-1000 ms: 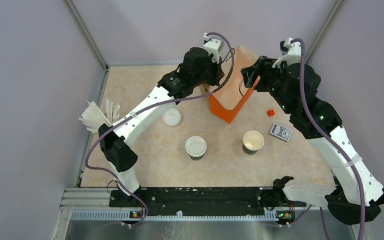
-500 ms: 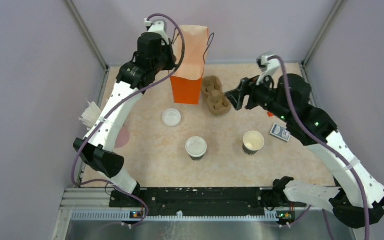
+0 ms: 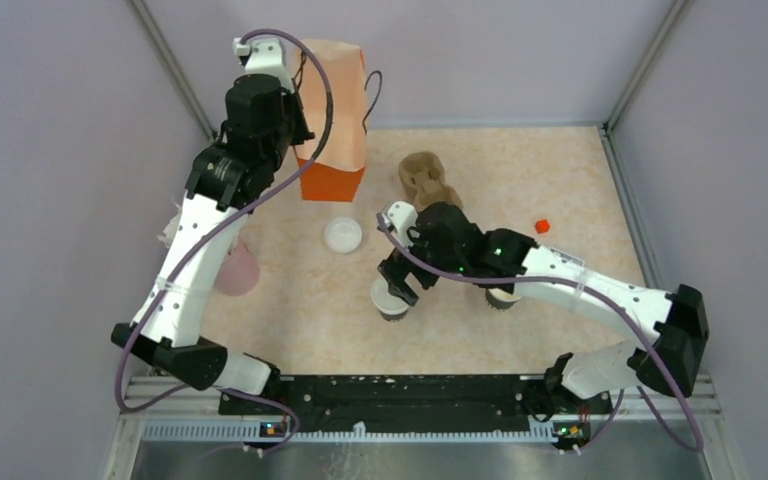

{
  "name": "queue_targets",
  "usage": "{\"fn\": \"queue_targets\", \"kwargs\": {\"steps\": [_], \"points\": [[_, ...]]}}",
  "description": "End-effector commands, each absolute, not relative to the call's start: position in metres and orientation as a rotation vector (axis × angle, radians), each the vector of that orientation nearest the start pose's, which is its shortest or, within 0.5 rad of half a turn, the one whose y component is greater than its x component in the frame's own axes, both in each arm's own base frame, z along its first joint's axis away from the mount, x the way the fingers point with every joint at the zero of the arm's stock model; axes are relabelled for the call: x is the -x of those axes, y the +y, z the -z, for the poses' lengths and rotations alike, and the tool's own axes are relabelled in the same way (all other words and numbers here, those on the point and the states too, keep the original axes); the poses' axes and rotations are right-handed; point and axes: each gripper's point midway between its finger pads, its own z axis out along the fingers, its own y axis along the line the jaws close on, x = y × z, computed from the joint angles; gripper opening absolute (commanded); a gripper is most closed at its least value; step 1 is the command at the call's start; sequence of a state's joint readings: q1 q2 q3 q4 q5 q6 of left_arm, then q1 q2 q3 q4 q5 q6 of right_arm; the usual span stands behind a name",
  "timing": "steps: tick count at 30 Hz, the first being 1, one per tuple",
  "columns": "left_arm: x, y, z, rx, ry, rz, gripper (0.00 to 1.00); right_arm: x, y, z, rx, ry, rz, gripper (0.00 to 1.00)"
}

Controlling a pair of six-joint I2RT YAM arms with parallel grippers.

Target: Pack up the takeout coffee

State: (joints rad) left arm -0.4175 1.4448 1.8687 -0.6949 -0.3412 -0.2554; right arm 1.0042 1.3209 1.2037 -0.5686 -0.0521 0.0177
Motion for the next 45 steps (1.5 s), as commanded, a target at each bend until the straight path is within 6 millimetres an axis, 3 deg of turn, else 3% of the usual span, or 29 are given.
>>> {"fn": "queue_targets", "kwargs": {"steps": [1, 8, 14, 24, 33, 45], "points": [[-0.385, -0.092, -0.457, 0.147, 1.712, 0.052, 0.0, -0.195, 0.337, -0.202, 1.261, 1.929, -0.581, 0.94], [-0.382, -0.083, -0.429, 0.146, 1.755, -0.02, 0.0, -0.183, 0.355, -0.176, 1.373, 1.917, -0.652, 0.94], [-0.382, -0.083, -0.425, 0.141, 1.762, -0.017, 0.0, -0.195, 0.355, -0.164, 1.327, 1.927, -0.55, 0.93], [-0.386, -0.088, -0.416, 0.127, 1.782, -0.003, 0.0, -0.199, 0.351, -0.141, 1.361, 1.961, -0.492, 0.94], [-0.386, -0.09, -0.411, 0.12, 1.794, 0.0, 0.0, -0.197, 0.35, -0.132, 1.373, 1.981, -0.487, 0.93], [-0.388, -0.093, -0.404, 0.118, 1.809, 0.018, 0.0, -0.198, 0.341, -0.146, 1.293, 1.978, -0.481, 0.77]]}}
